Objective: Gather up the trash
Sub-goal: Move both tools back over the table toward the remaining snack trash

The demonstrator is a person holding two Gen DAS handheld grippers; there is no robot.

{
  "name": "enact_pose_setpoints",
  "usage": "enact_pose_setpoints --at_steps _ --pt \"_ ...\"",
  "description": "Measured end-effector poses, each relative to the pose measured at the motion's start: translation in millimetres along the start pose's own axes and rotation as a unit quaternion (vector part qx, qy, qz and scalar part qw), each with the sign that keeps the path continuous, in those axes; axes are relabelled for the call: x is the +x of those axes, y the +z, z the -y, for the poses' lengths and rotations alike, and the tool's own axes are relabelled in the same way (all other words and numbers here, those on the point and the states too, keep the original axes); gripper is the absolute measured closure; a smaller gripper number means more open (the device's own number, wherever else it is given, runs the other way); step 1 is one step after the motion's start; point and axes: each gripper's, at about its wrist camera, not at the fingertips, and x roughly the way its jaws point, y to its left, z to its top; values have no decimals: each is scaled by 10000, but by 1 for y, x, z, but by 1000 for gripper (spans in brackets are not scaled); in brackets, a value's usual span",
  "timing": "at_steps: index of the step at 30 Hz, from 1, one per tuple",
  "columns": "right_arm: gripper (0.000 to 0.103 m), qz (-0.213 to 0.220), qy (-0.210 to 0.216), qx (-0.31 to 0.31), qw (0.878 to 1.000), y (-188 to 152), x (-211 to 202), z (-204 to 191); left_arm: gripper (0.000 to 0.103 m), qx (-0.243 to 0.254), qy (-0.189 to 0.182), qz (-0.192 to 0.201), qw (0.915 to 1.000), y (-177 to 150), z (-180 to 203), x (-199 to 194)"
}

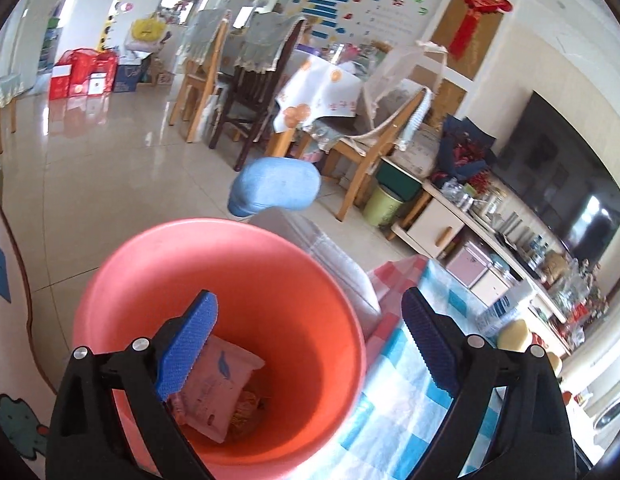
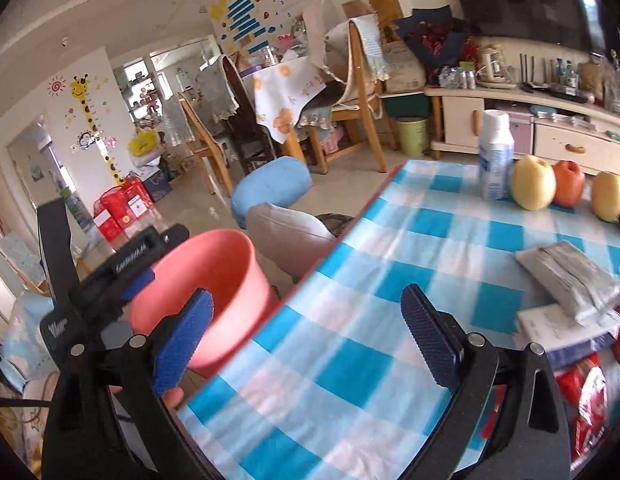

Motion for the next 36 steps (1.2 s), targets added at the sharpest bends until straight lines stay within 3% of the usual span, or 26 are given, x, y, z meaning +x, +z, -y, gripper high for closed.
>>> enact_pose_setpoints --at_steps 6,14,26,36 --pt "4 127 -345 -198 9991 -23 -36 13 11 763 -110 -91 9970 -18 44 -18" --pt "4 426 -976 -847 9907 -50 -86 22 11 1129 -503 -21 9923 -43 80 -59" --pt "4 663 -1301 -653 9871 -66 -137 75 11 1743 -456 0 9836 -80 117 -105" --pt "4 581 -1463 -454 9865 -74 -162 114 11 2275 -869 -73 9699 -99 165 -143"
